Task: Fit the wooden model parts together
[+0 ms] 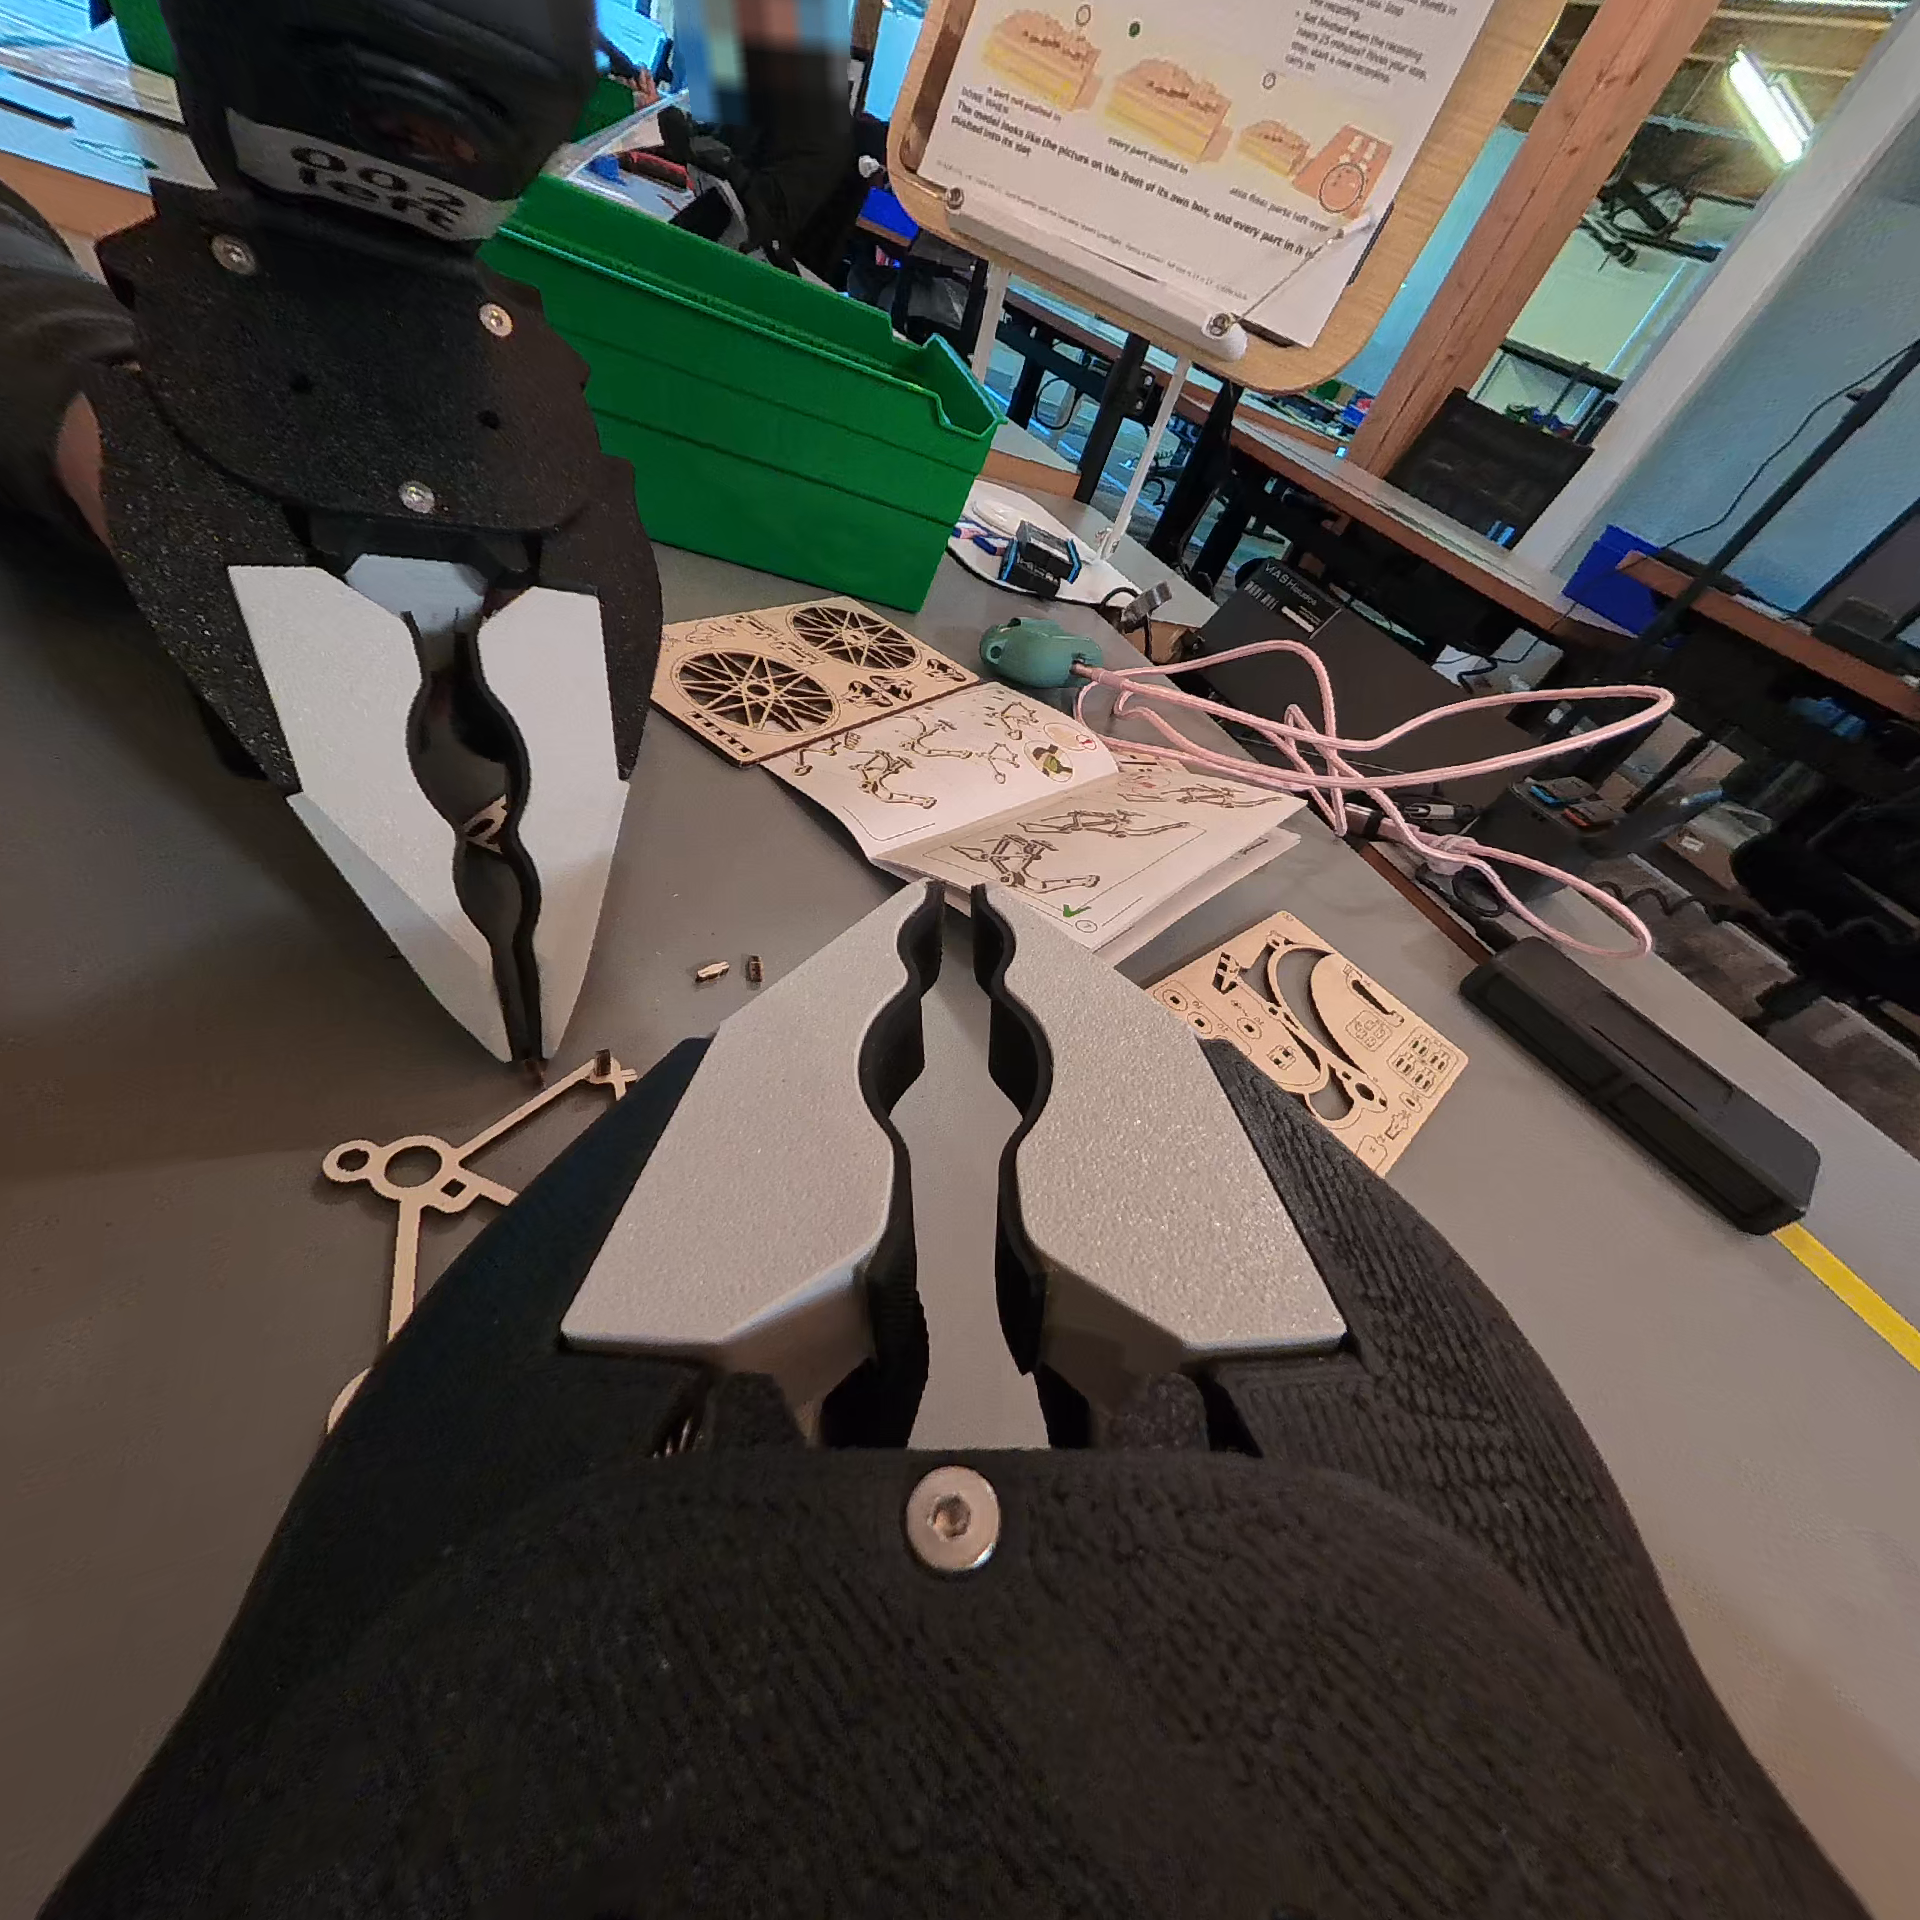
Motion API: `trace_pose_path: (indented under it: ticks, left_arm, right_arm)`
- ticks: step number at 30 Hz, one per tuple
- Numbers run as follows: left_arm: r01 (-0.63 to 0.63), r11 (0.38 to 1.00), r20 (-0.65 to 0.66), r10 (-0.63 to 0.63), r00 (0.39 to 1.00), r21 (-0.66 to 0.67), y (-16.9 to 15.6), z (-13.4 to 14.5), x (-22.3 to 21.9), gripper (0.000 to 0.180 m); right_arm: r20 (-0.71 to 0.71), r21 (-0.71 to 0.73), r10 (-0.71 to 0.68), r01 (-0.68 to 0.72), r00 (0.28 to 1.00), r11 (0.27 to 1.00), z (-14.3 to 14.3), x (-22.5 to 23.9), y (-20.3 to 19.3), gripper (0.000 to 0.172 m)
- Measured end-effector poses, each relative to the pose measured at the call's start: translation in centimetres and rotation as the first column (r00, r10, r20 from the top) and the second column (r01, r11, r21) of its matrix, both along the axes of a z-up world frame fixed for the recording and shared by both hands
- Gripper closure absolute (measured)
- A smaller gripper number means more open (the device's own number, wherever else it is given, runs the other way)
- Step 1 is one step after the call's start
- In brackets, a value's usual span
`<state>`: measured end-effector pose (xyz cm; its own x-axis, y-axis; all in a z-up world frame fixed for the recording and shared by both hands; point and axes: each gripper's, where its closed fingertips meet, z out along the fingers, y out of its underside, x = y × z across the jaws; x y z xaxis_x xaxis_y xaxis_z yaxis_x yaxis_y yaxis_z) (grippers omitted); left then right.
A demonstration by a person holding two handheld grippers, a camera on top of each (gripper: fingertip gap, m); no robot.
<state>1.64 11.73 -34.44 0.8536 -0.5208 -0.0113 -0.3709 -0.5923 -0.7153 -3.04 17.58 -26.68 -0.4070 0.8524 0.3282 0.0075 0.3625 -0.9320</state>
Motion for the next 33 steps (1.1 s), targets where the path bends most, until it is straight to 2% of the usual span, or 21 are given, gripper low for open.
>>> trace_pose_path:
  ticks: [3, 6, 8, 10, 12, 14, 16, 20, 33]
  left_arm:
    - [0.025, 0.999, -0.050, -0.023, 0.998, 0.030, 0.0, 0.1, -0.1, 0.180]
    - [0.027, 0.976, -0.049, -0.017, 0.999, 0.218, 0.9, 2.8, 0.0, 0.180]
    - [-0.007, 0.922, 0.028, -0.004, 1.000, 0.388, 1.3, 6.2, -0.3, 0.180]
    - [-0.073, 0.862, 0.158, -0.008, 0.987, 0.502, 1.2, 9.2, -0.9, 0.180]
    - [-0.138, 0.816, 0.301, -0.046, 0.952, 0.562, 0.8, 11.3, -1.3, 0.180]
    - [-0.186, 0.782, 0.376, -0.066, 0.924, 0.594, 0.4, 12.6, -1.7, 0.180]
    - [-0.169, 0.769, 0.376, -0.099, 0.921, 0.616, 0.1, 13.1, -1.3, 0.180]
    - [-0.116, 0.789, 0.380, -0.156, 0.912, 0.603, 0.0, 12.6, 0.0, 0.180]
    - [-0.056, 0.817, 0.394, -0.216, 0.893, 0.574, -0.1, 11.8, 1.2, 0.180]
  right_arm:
    - [0.000, -0.003, -0.001, 0.001, 1.000, 1.000, 0.0, 0.1, 0.1, 0.168]
    - [-0.029, -0.033, -0.008, 0.007, 1.000, 0.999, 0.7, 0.2, 0.3, 0.170]
    - [-0.089, -0.093, 0.062, -0.070, 0.994, 0.993, 2.1, 1.0, -0.5, 0.169]
    - [-0.148, -0.174, 0.150, -0.176, 0.977, 0.969, 3.6, 2.1, -1.6, 0.167]
    - [-0.168, -0.246, 0.204, -0.241, 0.964, 0.939, 4.3, 2.7, -2.2, 0.165]
    - [-0.165, -0.243, 0.229, -0.264, 0.960, 0.933, 4.3, 2.9, -2.6, 0.160]
    - [-0.184, -0.243, 0.272, -0.312, 0.945, 0.919, 4.7, 3.5, -3.4, 0.159]
    - [-0.187, -0.271, 0.362, -0.403, 0.913, 0.874, 5.0, 4.3, -5.3, 0.160]
    - [-0.164, -0.301, 0.451, -0.480, 0.877, 0.824, 4.6, 5.0, -6.7, 0.168]
